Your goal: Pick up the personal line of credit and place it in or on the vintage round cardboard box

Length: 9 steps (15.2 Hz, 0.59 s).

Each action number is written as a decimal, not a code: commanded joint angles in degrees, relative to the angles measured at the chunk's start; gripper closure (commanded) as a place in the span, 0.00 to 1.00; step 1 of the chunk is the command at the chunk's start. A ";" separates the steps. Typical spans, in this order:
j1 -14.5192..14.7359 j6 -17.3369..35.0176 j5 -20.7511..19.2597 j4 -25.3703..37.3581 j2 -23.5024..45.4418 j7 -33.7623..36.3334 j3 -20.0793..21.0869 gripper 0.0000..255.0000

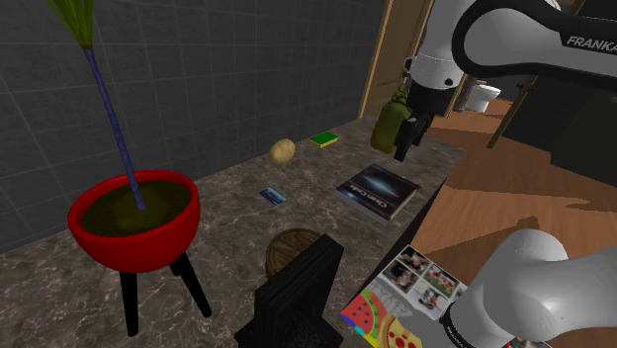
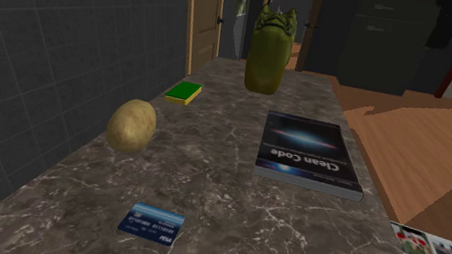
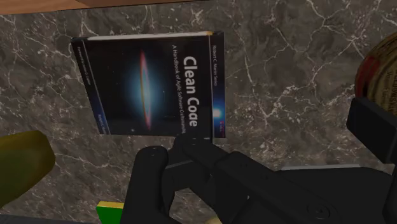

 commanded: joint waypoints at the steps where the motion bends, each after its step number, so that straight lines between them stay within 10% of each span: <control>1: 0.00 0.00 0.00 0.00 0.00 0.00 0.00 0.00; 9: 0.71 1.48 2.28 11.96 22.47 4.09 3.04 0.00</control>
